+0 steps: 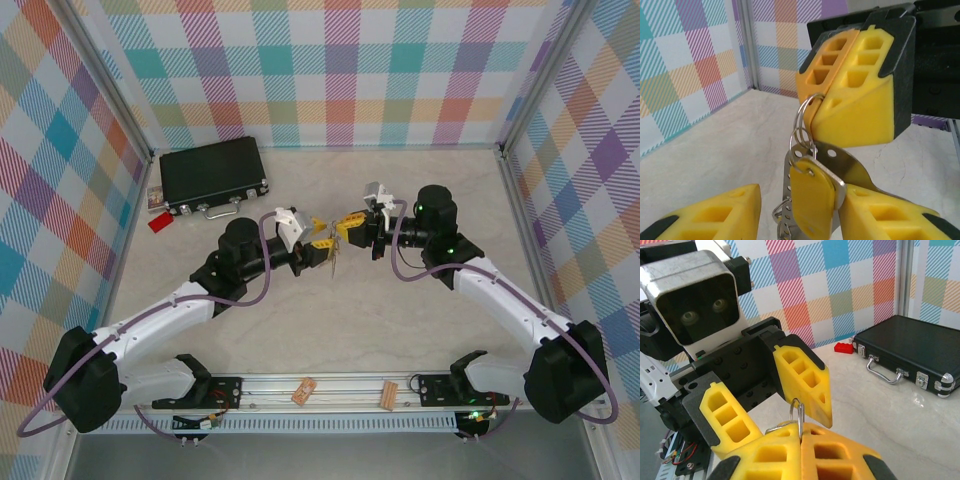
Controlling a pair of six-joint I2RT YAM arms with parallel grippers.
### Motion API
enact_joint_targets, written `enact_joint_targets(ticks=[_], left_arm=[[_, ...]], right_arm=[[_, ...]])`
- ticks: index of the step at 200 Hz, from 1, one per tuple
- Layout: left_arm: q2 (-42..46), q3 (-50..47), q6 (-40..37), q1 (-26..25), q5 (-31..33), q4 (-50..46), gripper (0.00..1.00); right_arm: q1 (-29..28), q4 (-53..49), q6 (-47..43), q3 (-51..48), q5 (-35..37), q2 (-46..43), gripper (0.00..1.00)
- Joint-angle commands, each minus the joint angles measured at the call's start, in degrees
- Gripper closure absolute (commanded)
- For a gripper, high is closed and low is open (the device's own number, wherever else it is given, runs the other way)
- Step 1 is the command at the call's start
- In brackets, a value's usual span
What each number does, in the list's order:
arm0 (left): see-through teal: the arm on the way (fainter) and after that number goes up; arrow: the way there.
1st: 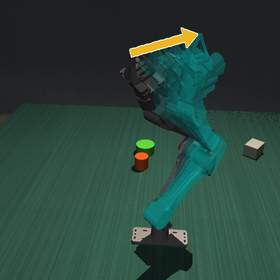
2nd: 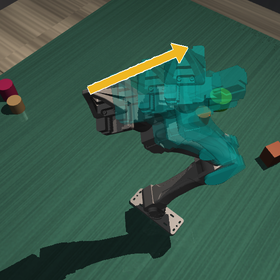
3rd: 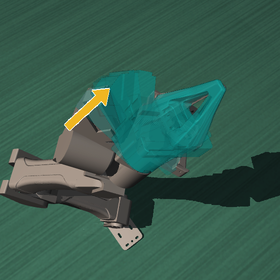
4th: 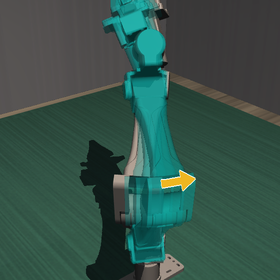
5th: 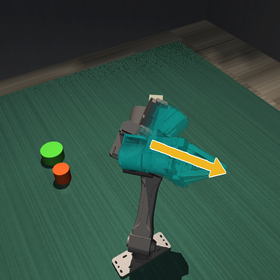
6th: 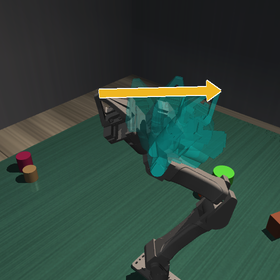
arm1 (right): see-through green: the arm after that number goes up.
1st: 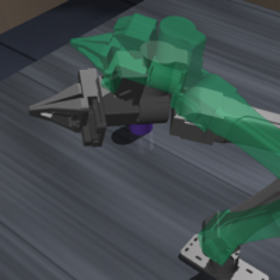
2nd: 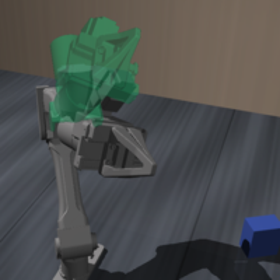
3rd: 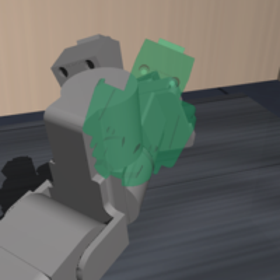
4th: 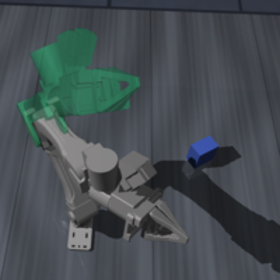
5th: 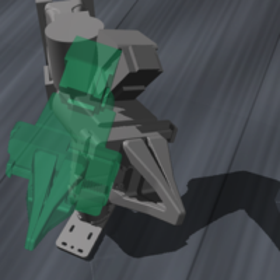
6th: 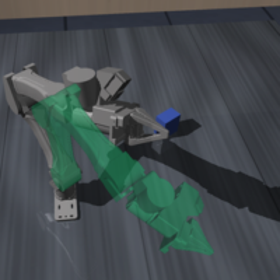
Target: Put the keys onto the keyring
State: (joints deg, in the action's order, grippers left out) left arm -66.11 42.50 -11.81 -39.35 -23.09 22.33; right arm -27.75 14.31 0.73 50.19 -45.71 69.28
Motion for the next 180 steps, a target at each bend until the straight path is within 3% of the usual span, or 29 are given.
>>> enact_joint_targets(ticks=[1, 33, 45, 87, 126, 180], left_arm=[[-1.03, 1.98, 0.13, -0.8, -0.66, 2.9, 0.58], [-2.28, 2.61, 0.45, -0.98, -0.79, 3.63, 0.64], [-2.73, 2.94, 0.44, -0.98, -0.88, 3.54, 0.71], [-2.78, 2.41, 0.83, -1.25, -1.63, 4.82, 0.76], [-2.87, 2.34, 0.5, -1.41, -2.3, 4.12, 0.97], [-2.79, 1.2, -0.38, -1.68, -2.22, 2.04, 1.0]], right_arm=[[0.15, 2.14, 0.73, -0.54, -2.06, 0.16, 1.0], [0.15, 2.31, 0.78, -0.77, -2.16, 0.16, 1.0], [0.15, 2.28, 0.68, -0.8, -2.03, 0.1, 1.0], [0.15, 2.62, 0.64, -1.06, -1.67, 0.24, 1.0], [0.27, 3.84, 1.28, -1.45, -1.03, 0.16, 1.0], [0.85, 8.57, 4.23, -3.03, 0.54, -1.38, 1.0]])
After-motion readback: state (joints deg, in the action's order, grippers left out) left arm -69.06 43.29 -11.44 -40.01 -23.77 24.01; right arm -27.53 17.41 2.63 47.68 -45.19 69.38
